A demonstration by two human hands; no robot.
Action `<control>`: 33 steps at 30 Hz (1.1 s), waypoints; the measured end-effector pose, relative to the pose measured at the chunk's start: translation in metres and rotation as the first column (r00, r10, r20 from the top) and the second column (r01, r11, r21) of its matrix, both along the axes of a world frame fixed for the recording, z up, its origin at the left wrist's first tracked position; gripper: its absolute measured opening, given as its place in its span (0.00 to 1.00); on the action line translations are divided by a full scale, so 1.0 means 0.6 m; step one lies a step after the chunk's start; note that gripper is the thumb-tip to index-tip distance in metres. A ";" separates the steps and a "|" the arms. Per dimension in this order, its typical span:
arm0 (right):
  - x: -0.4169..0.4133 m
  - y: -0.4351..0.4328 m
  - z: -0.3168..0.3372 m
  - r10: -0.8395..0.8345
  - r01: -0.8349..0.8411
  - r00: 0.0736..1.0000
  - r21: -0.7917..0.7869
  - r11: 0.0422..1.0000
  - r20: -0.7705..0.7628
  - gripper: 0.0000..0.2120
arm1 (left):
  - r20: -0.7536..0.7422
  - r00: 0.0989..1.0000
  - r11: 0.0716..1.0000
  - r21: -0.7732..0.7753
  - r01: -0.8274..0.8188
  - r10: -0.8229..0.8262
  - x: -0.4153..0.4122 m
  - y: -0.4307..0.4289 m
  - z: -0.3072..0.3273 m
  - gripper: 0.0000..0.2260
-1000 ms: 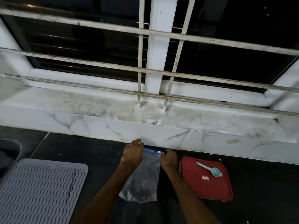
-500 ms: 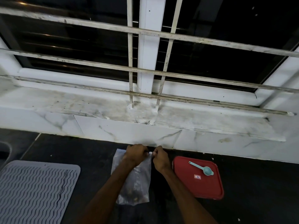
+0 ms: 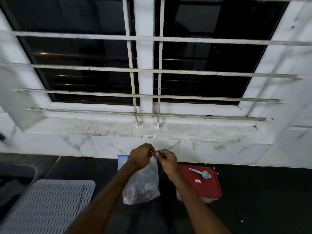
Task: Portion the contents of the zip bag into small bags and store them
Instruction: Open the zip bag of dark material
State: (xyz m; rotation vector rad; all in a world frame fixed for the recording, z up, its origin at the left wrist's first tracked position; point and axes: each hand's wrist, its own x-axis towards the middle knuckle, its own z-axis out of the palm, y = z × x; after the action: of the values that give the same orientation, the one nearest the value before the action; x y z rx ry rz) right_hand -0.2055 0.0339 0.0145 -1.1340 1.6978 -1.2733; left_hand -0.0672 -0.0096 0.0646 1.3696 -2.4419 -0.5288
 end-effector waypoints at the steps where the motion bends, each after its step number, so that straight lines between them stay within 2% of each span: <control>1: 0.003 0.003 0.008 -0.011 0.011 1.000 -0.026 1.000 -0.003 0.04 | -0.005 1.000 1.000 -0.018 -0.002 0.002 0.003 0.007 0.005 0.06; 7: 0.031 0.025 0.046 -0.109 0.103 0.993 -0.115 0.988 -0.053 0.03 | 0.010 0.999 0.993 -0.110 -0.051 0.052 0.013 0.044 0.028 0.06; 14: 0.052 0.039 0.061 -0.165 0.173 0.985 -0.184 0.968 0.060 0.07 | 0.202 0.978 0.963 -0.271 0.002 0.055 0.033 0.049 0.048 0.05; 19: 0.033 0.040 0.068 -0.201 0.212 0.976 -0.187 0.959 0.079 0.13 | 0.239 0.966 0.973 -0.227 -0.047 0.102 0.097 0.040 0.049 0.06; 21: 0.017 0.035 0.066 -0.196 0.202 0.979 -0.198 0.959 0.054 0.12 | 0.273 0.952 0.975 -0.207 -0.080 0.136 0.136 0.038 0.044 0.05; 24: 0.005 0.028 0.074 -0.145 0.145 0.989 -0.243 0.959 0.018 0.09 | 0.325 0.928 0.977 -0.170 -0.131 0.181 0.184 0.042 0.040 0.07; 27: 0.016 0.025 0.088 -0.041 0.033 0.999 -0.287 0.957 -0.020 0.11 | 0.361 0.915 0.982 -0.117 -0.148 0.180 0.207 0.048 0.031 0.06; 29: 0.021 0.020 0.092 0.012 -0.015 1.000 -0.291 0.957 -0.012 0.12 | 0.258 0.952 0.986 -0.012 -0.166 0.163 0.213 0.050 0.027 0.05; 31: 0.019 0.016 0.092 0.091 -0.089 0.996 -0.265 0.960 -0.004 0.10 | -0.028 0.982 0.973 0.142 -0.180 0.186 0.214 0.053 0.038 0.12; 33: 0.014 0.014 0.096 0.186 -0.185 0.982 -0.235 0.954 -0.021 0.09 | -0.254 0.944 0.957 0.253 -0.144 0.210 0.204 0.057 0.061 0.19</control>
State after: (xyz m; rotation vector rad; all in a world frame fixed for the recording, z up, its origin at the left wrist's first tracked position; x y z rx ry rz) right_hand -0.1969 0.0424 0.0719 -1.3959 1.4271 -1.3800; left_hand 0.0551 0.0247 0.1014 1.4732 -2.0581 -0.9171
